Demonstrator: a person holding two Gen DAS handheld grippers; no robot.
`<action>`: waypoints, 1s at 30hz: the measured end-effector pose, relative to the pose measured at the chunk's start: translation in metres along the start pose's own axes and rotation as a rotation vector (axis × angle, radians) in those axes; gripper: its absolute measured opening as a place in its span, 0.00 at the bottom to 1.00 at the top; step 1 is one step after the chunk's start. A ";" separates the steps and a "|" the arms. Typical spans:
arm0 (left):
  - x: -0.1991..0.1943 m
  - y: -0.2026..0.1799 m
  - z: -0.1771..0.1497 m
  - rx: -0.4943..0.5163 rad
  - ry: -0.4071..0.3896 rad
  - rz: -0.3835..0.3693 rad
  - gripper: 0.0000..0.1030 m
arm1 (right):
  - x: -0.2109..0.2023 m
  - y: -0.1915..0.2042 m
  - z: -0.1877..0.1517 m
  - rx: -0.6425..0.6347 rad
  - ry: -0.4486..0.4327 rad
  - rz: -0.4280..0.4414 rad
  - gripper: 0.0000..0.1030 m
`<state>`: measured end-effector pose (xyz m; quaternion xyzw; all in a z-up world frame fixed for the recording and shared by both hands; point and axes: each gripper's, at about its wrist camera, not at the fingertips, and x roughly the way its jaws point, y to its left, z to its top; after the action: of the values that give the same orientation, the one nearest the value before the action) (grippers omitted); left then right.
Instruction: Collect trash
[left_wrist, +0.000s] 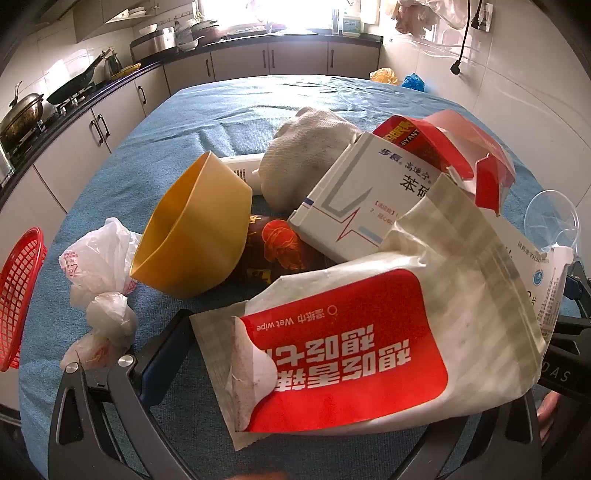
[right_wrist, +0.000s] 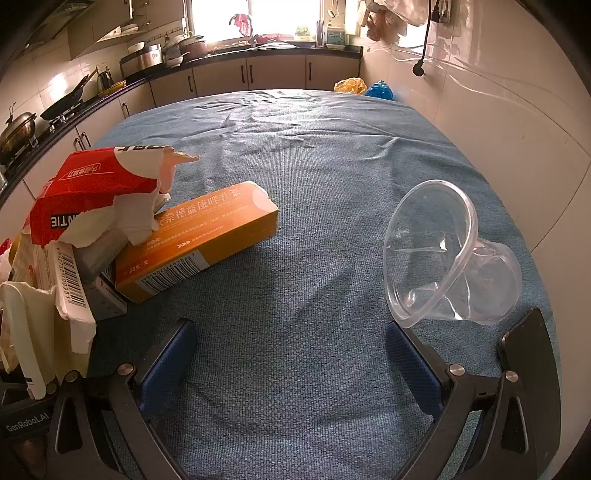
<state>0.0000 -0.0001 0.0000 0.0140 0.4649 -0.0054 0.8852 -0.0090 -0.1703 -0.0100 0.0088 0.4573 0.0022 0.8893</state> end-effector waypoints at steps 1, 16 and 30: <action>0.000 0.000 0.000 0.000 0.000 0.000 1.00 | 0.000 0.000 0.000 0.000 0.000 0.000 1.00; -0.060 -0.001 -0.057 0.072 -0.083 0.025 1.00 | -0.018 0.001 -0.015 -0.020 0.042 0.116 1.00; -0.123 0.027 -0.104 0.016 -0.278 0.075 1.00 | -0.128 0.008 -0.074 -0.077 -0.204 0.154 0.97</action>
<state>-0.1545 0.0300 0.0426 0.0377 0.3367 0.0221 0.9406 -0.1437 -0.1626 0.0509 0.0098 0.3620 0.0873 0.9280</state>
